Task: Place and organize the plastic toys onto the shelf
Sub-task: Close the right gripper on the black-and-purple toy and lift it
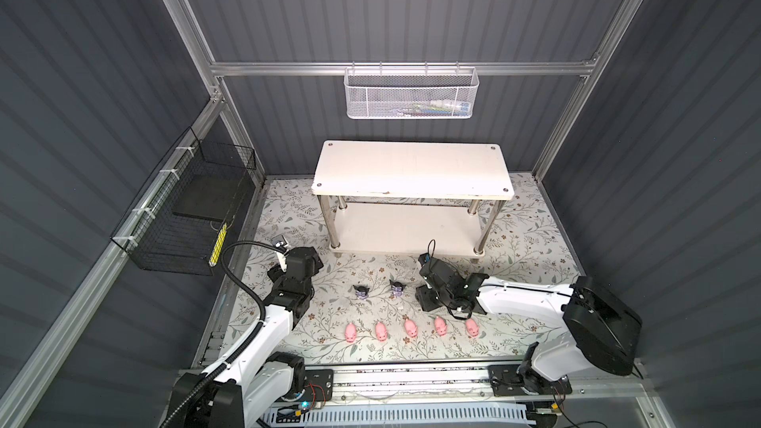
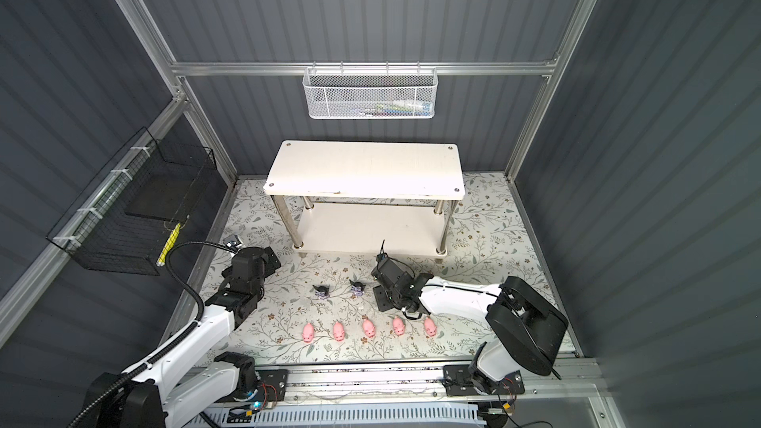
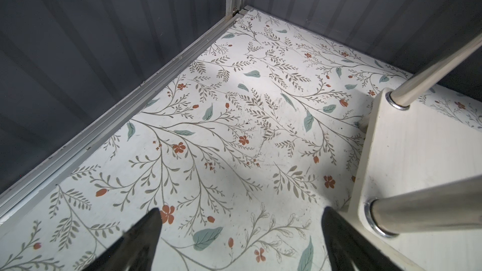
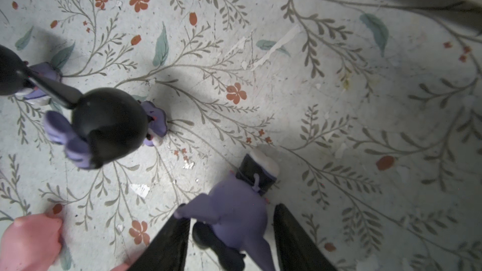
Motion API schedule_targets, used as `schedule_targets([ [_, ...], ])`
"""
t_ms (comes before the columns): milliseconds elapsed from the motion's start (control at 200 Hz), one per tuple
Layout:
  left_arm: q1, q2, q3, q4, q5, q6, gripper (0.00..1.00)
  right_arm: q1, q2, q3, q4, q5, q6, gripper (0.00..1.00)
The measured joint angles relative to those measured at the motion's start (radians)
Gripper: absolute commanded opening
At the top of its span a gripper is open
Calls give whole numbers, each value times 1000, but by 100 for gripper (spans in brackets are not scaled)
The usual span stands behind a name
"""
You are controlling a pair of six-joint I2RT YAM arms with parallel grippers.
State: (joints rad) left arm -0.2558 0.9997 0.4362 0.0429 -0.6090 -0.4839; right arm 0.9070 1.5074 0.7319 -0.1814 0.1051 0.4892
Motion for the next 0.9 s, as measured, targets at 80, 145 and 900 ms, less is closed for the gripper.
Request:
schedule_targets([
  [80, 0, 7, 0, 5, 0, 0, 96, 0, 13, 5, -5, 0, 0, 53],
  [145, 0, 12, 0, 5, 1, 0, 96, 1, 18, 9, -9, 0, -1, 51],
  [900, 0, 56, 0, 26, 8, 0, 96, -7, -113, 48, -176, 80, -44, 33],
])
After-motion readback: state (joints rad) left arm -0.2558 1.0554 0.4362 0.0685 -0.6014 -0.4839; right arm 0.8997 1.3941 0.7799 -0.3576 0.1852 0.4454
